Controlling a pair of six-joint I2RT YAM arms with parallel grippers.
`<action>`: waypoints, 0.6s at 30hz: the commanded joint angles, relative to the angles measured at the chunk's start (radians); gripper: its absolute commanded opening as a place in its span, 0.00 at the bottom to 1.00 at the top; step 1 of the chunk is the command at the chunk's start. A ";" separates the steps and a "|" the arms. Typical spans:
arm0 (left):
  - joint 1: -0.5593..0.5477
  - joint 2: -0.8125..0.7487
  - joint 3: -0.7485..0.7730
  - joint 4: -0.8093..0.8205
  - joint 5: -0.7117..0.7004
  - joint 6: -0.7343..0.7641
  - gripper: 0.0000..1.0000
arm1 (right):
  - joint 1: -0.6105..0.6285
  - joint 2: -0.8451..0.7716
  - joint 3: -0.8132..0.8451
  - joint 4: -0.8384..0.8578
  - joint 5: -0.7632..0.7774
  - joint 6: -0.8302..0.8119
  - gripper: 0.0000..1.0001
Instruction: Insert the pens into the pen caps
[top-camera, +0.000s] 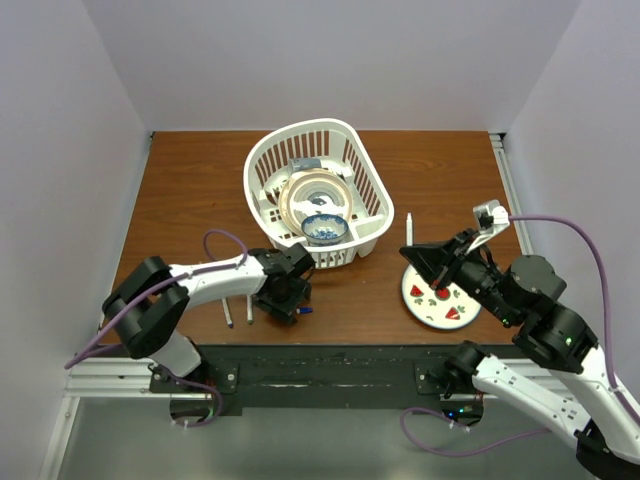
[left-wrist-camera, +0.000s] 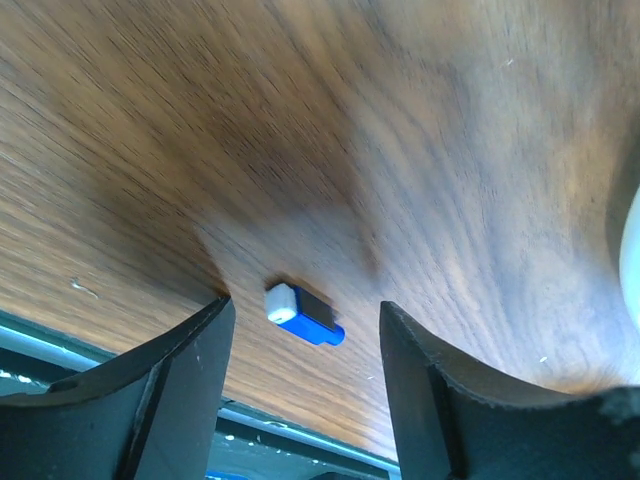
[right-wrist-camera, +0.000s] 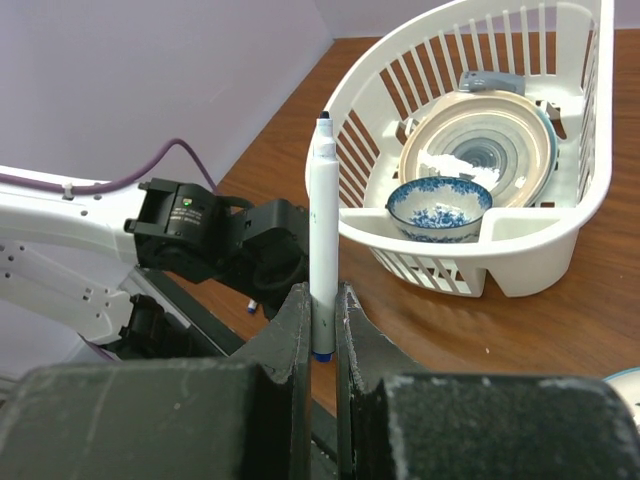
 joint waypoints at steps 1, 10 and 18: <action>-0.001 0.062 0.030 0.049 0.026 -0.187 0.63 | 0.004 -0.008 0.004 0.008 0.014 -0.006 0.00; 0.038 0.055 0.030 0.029 -0.024 -0.174 0.46 | 0.004 -0.013 0.002 0.008 0.018 -0.015 0.00; 0.039 0.089 0.036 0.052 -0.003 -0.138 0.35 | 0.002 -0.013 0.000 0.006 0.017 -0.017 0.00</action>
